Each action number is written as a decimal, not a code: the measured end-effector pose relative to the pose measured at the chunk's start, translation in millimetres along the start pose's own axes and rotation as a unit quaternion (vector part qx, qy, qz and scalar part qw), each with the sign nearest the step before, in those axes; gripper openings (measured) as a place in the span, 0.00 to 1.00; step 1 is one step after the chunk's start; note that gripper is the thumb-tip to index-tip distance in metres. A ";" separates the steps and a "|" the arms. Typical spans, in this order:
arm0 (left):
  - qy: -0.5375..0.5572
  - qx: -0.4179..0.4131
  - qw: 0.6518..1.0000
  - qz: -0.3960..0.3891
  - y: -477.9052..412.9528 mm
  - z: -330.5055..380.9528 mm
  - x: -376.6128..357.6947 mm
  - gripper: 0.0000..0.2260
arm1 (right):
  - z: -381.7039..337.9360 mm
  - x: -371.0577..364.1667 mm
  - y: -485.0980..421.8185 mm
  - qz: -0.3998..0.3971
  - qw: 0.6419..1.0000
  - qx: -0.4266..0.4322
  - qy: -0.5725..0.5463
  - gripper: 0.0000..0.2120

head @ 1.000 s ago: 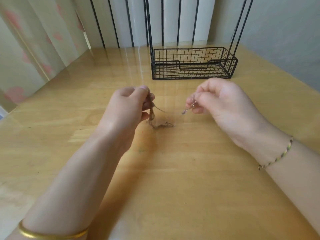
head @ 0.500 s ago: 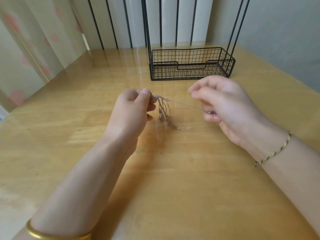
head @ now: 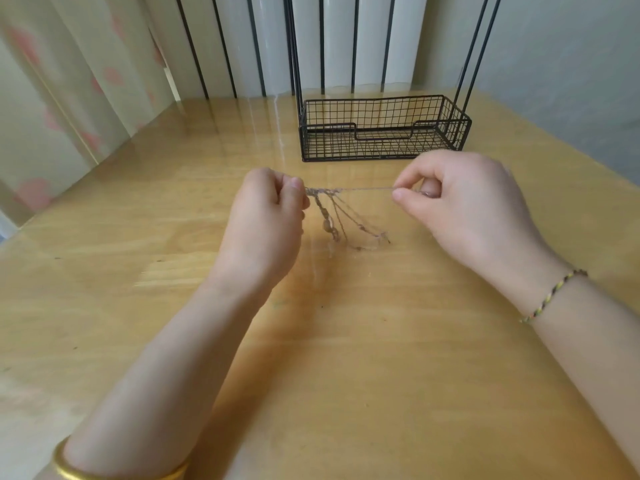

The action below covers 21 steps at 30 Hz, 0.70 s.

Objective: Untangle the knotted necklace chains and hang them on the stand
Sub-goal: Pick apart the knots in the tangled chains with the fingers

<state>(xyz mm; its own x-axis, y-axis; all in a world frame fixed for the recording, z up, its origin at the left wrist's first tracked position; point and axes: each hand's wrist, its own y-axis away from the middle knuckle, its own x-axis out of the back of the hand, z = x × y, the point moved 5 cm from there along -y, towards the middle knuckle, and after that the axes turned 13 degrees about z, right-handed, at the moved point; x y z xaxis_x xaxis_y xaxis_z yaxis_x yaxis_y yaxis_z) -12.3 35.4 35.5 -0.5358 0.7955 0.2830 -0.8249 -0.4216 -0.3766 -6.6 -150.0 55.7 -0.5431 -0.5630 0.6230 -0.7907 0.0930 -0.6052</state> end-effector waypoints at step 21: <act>0.193 0.169 0.967 -0.010 -0.3 -13.3 -2.1 0.10 | 5.3 -27.0 10.2 -0.088 0.721 -0.393 -0.564 0.08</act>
<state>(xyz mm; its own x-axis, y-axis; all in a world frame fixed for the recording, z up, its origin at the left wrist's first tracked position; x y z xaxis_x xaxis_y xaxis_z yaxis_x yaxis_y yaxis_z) -8.5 39.6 23.3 -0.4653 0.8809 -0.0869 -0.8813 -0.4702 -0.0471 1.6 -138.2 30.1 -0.1905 -0.8916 -0.4109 -0.9759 0.1266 0.1777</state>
